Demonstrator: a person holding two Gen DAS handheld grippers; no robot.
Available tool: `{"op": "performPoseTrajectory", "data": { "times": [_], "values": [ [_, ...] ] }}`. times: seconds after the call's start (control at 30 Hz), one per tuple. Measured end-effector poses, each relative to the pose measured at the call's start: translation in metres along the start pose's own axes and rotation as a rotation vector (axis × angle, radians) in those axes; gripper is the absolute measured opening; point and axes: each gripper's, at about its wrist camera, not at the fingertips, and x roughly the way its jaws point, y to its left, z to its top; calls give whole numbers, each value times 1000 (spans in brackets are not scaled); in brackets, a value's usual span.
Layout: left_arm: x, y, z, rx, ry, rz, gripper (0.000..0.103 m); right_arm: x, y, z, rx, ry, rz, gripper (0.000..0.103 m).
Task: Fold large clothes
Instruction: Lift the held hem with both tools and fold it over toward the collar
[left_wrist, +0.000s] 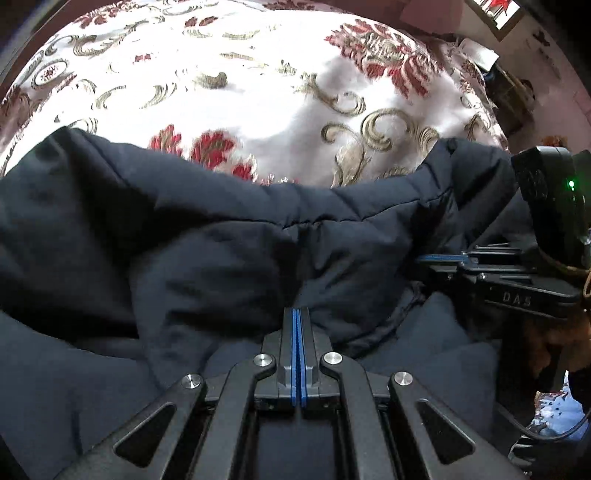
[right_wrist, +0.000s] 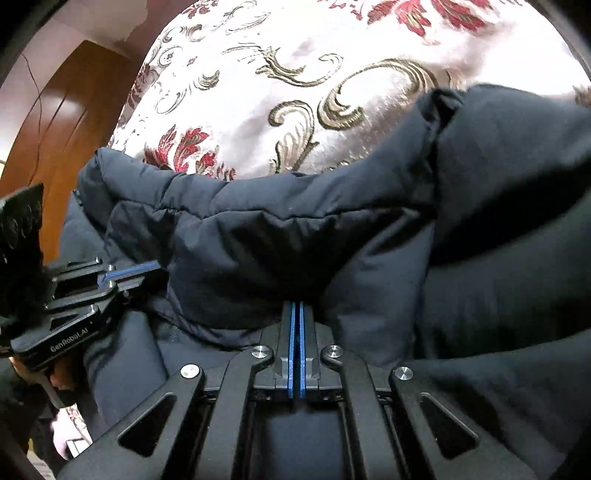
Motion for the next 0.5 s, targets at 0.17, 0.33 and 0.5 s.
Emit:
{"op": "performPoseTrajectory", "data": {
  "times": [0.17,0.33,0.5],
  "values": [
    [13,15,12,-64,-19,-4,3,13,9,-4,-56,-74,-81,0],
    [7,14,-4,-39,-107,2,3,11,22,-14,-96,-147,-105,0],
    [-14,20,-28,-29,-192,-9,3,-5,18,-27,-37,-197,-26,1]
  ]
}}
